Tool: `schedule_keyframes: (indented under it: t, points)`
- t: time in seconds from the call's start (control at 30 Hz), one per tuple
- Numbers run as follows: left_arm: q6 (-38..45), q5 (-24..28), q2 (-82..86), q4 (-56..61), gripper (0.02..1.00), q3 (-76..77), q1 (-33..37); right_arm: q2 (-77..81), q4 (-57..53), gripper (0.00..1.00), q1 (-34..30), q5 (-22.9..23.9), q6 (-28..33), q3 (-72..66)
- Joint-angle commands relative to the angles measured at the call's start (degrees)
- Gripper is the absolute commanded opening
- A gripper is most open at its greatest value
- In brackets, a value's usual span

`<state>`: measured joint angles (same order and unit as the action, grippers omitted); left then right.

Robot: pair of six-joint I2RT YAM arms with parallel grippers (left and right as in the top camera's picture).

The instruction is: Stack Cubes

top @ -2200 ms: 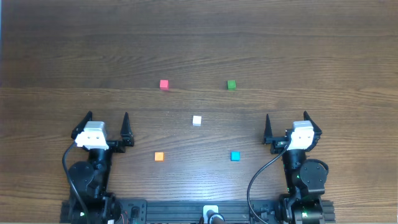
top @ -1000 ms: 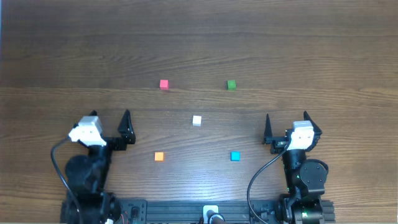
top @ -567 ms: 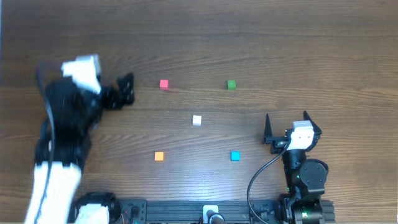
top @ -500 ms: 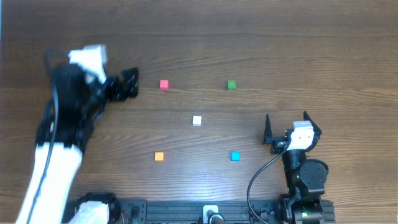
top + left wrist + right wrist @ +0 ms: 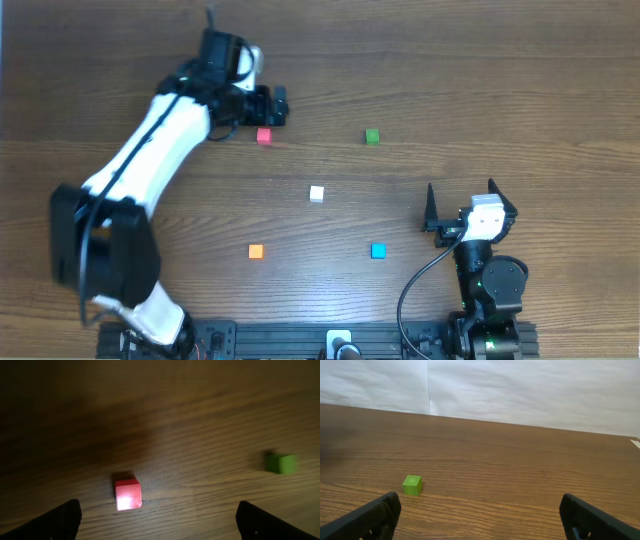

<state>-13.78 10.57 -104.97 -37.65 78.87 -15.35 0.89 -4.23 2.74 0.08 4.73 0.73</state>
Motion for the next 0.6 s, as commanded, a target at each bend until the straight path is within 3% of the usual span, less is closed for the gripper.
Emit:
schedule_keyframes:
  t: [0.03, 0.17, 0.6]
  points:
    - [-0.9, -5.1, -5.9, -2.6, 0.993, 3.3, -1.8, -0.6, 0.1, 0.991, -0.3, -0.5, 0.1, -0.4]
    - [-1.3, -8.8, -8.5, -6.3, 0.974, 4.5, -2.6, -0.6, 0.1, 0.993, -0.3, -0.5, 0.1, -0.4]
    - [-1.3, -10.5, -12.6, -7.4, 0.941, 4.5, -2.2, -0.6, 0.1, 0.993, -0.3, -0.5, 0.1, -0.4]
